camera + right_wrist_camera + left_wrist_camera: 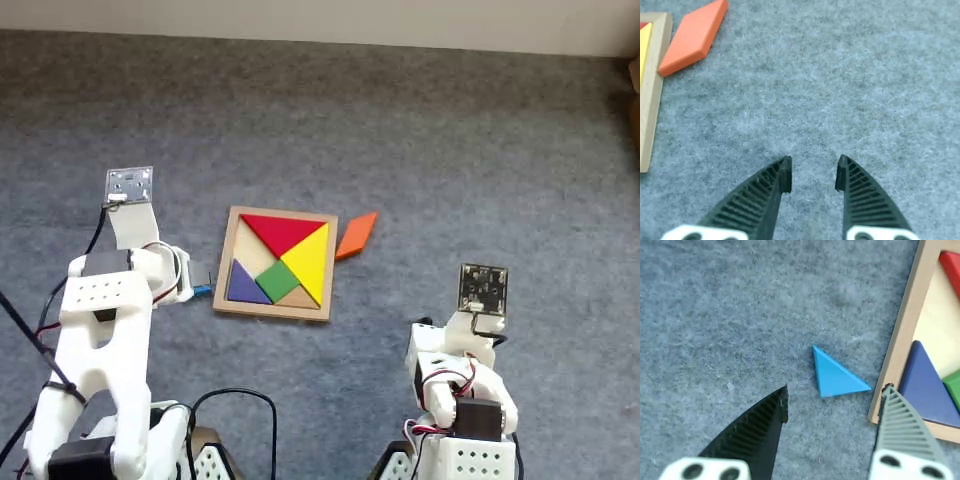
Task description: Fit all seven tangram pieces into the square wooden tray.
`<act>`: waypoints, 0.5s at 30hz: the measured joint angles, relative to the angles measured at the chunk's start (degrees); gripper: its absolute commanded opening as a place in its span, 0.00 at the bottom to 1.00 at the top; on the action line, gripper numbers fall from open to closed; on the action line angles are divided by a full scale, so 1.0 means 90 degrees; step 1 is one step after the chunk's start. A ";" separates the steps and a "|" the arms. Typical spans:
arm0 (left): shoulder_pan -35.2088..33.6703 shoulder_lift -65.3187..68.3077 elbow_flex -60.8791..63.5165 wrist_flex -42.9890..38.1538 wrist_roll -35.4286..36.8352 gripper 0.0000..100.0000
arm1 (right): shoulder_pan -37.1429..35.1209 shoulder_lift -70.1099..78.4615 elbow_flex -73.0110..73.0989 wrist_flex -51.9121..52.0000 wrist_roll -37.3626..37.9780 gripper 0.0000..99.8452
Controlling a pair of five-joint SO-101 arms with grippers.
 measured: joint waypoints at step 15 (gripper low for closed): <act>0.0000 0.1856 -0.0977 -0.0078 0.0029 0.25 | 0.0000 0.0000 0.0000 0.0000 0.0000 0.16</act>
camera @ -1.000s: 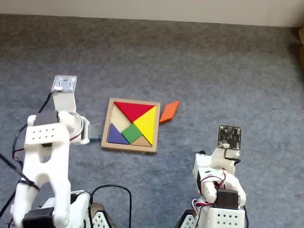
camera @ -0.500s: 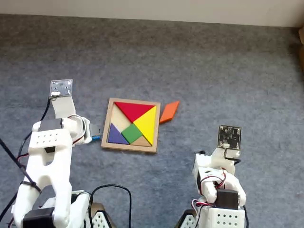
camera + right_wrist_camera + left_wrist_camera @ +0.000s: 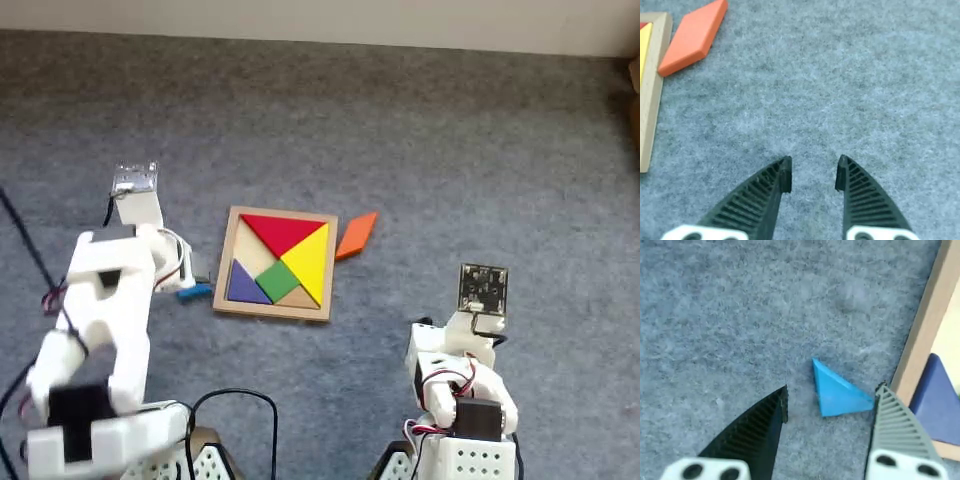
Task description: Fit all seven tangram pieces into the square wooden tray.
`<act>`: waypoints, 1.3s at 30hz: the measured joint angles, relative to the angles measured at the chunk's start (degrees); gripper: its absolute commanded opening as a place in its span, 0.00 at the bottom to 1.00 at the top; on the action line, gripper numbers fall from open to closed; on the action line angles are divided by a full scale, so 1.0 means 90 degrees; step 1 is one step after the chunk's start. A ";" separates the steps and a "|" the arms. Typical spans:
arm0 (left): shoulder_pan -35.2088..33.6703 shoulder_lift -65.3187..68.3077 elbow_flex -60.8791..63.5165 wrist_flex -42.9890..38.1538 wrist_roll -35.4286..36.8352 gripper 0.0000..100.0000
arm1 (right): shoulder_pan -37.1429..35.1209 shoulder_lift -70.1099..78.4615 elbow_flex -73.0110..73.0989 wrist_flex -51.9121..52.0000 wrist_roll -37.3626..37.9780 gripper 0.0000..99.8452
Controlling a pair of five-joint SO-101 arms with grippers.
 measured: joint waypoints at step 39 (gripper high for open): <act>0.0576 0.2227 -0.1973 0.1719 0.1172 0.18 | 0.0195 0.0000 0.0000 0.0000 0.0000 0.16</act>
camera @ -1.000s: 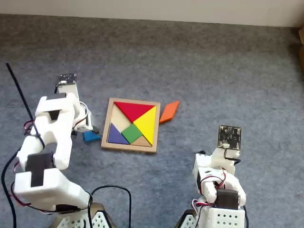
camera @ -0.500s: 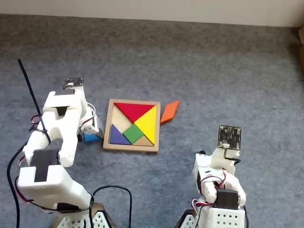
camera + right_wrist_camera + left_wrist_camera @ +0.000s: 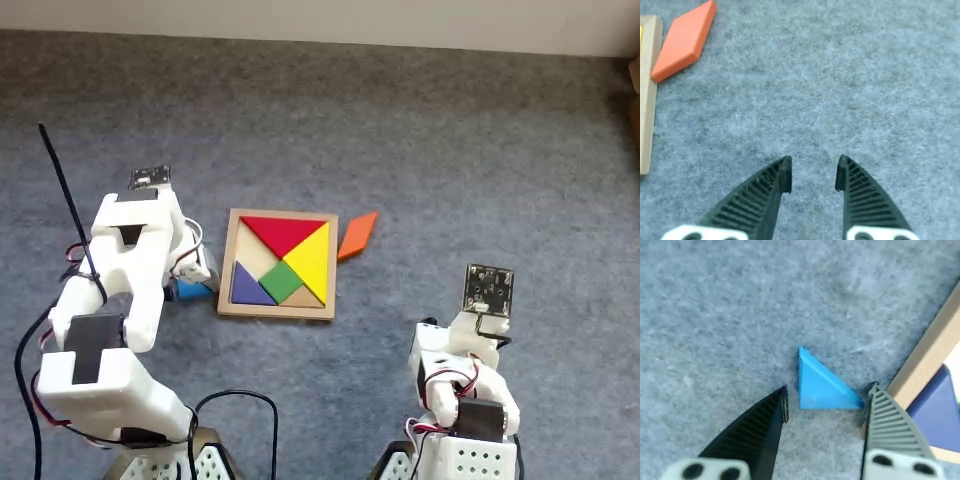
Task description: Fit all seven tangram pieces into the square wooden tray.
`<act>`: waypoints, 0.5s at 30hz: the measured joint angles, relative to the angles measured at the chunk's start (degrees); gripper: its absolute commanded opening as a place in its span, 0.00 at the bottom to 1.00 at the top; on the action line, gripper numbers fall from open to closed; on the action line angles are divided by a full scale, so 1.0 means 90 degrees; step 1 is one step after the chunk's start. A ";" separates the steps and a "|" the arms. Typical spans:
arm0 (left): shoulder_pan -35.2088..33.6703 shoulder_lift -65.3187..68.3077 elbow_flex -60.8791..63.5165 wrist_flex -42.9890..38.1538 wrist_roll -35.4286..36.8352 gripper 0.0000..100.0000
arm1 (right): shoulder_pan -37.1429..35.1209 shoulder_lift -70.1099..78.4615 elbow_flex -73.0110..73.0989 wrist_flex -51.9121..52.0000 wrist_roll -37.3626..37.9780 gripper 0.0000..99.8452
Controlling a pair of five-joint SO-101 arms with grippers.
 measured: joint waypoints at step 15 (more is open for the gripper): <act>0.0176 0.0000 -0.0020 0.0000 0.0010 0.03 | 0.0000 0.0000 0.0000 0.0000 0.0000 0.16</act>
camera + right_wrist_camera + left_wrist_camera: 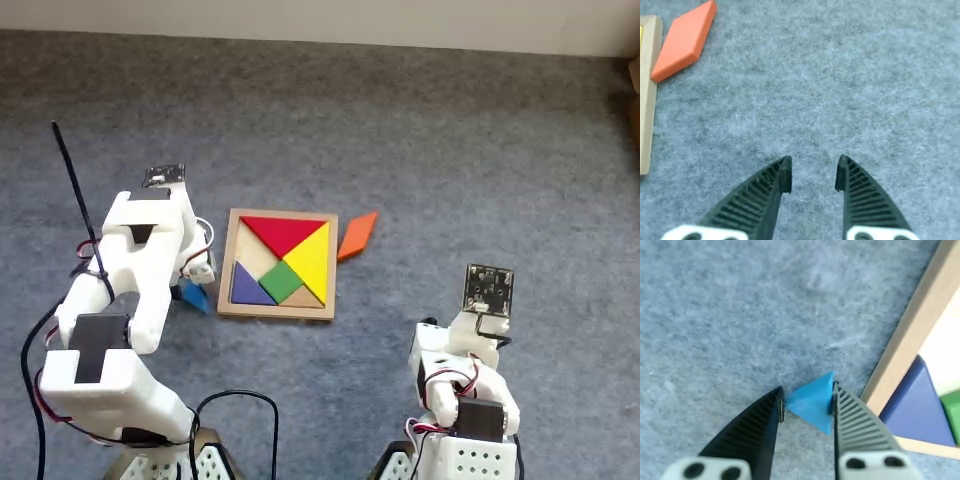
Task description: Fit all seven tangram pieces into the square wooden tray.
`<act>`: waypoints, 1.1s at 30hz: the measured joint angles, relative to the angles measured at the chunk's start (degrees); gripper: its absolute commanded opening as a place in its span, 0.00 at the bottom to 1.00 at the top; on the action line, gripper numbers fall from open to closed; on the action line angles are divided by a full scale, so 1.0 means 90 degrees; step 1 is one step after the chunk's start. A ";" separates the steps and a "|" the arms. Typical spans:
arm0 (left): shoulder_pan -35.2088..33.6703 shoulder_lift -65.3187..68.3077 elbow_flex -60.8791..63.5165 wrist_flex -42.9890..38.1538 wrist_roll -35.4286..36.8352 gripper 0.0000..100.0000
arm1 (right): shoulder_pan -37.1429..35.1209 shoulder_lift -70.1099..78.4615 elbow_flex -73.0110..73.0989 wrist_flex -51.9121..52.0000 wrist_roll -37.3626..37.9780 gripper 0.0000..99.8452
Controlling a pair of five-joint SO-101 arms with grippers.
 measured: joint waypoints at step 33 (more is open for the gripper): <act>0.2803 -0.2032 0.0020 -0.0039 -0.2081 0.22 | 0.0000 0.0000 0.0000 0.0000 0.0000 0.16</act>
